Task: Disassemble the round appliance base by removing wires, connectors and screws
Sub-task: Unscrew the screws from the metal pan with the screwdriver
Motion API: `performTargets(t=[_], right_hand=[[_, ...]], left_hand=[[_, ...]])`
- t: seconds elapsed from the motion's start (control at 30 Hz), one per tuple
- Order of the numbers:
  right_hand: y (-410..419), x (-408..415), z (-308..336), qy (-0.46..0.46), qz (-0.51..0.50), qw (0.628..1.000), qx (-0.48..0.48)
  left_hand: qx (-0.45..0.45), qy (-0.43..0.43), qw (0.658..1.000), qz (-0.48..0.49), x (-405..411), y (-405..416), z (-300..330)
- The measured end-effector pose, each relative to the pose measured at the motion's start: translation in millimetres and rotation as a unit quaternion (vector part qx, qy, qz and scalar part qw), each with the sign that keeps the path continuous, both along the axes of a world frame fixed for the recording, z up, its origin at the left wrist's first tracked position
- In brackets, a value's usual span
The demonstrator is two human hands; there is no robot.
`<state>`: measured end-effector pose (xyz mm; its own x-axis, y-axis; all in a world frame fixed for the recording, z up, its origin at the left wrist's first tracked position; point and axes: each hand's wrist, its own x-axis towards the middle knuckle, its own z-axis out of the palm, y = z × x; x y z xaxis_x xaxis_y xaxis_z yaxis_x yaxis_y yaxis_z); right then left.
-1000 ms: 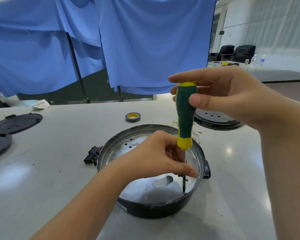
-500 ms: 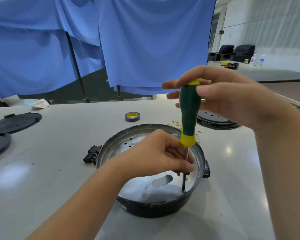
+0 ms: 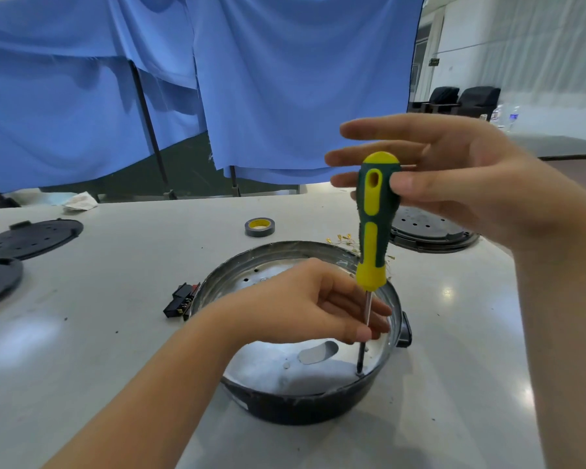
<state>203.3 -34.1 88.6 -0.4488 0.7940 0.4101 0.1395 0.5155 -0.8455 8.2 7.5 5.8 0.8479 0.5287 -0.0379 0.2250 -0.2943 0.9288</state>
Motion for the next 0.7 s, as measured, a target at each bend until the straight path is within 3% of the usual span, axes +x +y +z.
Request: performTargets(t=[0.13, 0.37, 0.57, 0.7], right_hand=[[2.6, 0.2, 0.5, -0.001, -0.002, 1.0, -0.025], [8.3, -12.9, -2.8, -0.156, -0.166, 0.973, 0.045], [6.7, -9.3, -2.2, -0.143, -0.177, 0.972, 0.056], [5.3, -3.0, -2.3, -0.088, -0.122, 0.988, 0.031]], left_hand=[[0.028, 0.011, 0.999, 0.023, 2.6, -2.6, 0.6], [0.106, 0.027, 0.991, 0.082, 8.1, -3.4, -3.5], [0.107, 0.03, 0.991, 0.076, 8.8, -3.6, -2.2], [0.059, 0.022, 0.997, 0.038, 3.0, -1.0, 2.6]])
